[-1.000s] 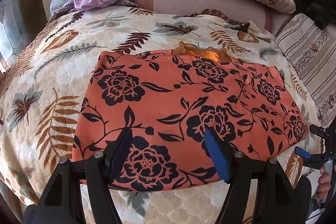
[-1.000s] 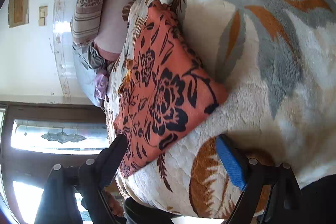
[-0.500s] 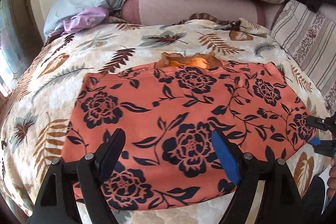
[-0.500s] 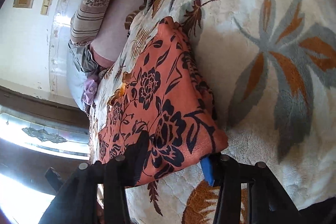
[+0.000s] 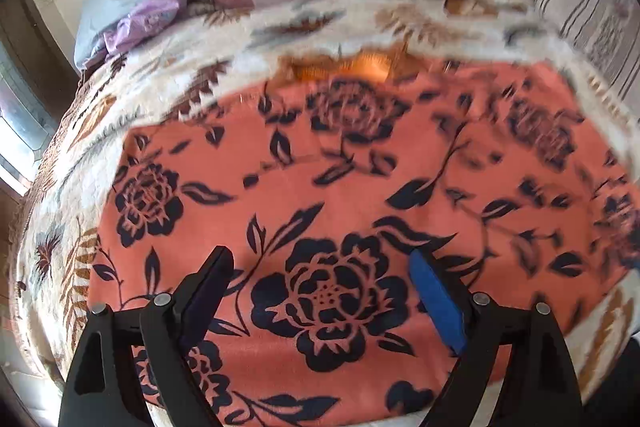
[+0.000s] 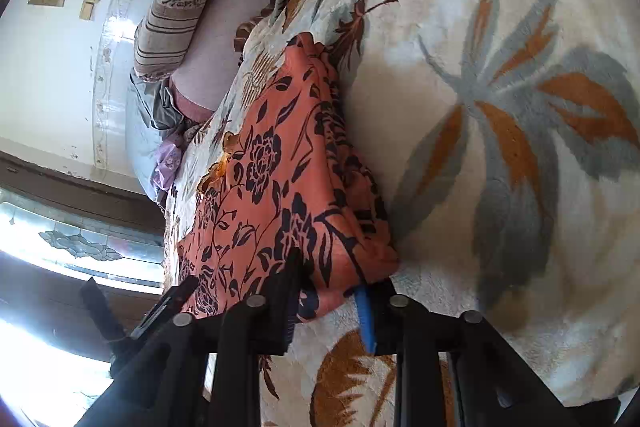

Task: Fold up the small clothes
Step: 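Press the open tools down on the folded blouse to flatten it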

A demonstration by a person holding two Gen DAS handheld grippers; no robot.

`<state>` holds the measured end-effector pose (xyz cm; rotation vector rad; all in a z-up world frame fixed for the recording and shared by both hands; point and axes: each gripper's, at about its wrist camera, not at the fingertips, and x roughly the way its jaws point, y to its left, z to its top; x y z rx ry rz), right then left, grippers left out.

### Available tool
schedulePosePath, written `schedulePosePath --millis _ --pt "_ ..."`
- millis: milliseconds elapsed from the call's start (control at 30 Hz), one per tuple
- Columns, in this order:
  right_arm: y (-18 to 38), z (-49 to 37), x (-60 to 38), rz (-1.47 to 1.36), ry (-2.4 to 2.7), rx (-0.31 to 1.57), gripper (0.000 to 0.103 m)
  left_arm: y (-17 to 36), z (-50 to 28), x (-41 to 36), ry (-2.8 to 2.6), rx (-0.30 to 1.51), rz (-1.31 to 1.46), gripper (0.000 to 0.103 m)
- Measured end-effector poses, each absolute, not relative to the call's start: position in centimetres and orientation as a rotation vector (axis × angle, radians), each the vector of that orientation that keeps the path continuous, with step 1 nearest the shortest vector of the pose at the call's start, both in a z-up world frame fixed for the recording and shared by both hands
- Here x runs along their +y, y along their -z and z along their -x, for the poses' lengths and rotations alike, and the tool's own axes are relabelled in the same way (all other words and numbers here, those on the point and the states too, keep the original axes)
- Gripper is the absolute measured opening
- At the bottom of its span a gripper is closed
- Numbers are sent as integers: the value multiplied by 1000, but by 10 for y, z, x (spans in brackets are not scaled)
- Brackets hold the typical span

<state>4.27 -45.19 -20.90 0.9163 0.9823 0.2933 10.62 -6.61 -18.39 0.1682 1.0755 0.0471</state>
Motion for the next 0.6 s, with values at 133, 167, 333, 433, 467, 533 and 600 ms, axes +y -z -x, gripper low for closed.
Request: schedulePosePath --millis 133,167,333,433,467,533,600 --pt "194 -27 -476 -954 -302 916 70 165 -117 -56 -78 1072 -38 93" --pt "189 -24 -482 -956 -309 896 70 155 -119 -58 -65 1031 -31 93" --pt "165 -24 -488 -904 -334 849 70 160 -169 -73 -12 1072 -58 93" --pt "163 -23 -481 -865 -342 873 70 180 -193 -75 -23 1137 -82 94" --pt "163 -21 -479 -852 -343 884 70 179 -200 -73 -49 1124 -86 94" --pt "165 -16 -478 -841 -340 895 70 176 -216 -65 -72 1131 -77 94" --pt "167 -14 -477 -842 -335 905 70 177 -228 -58 -83 1142 -71 94"
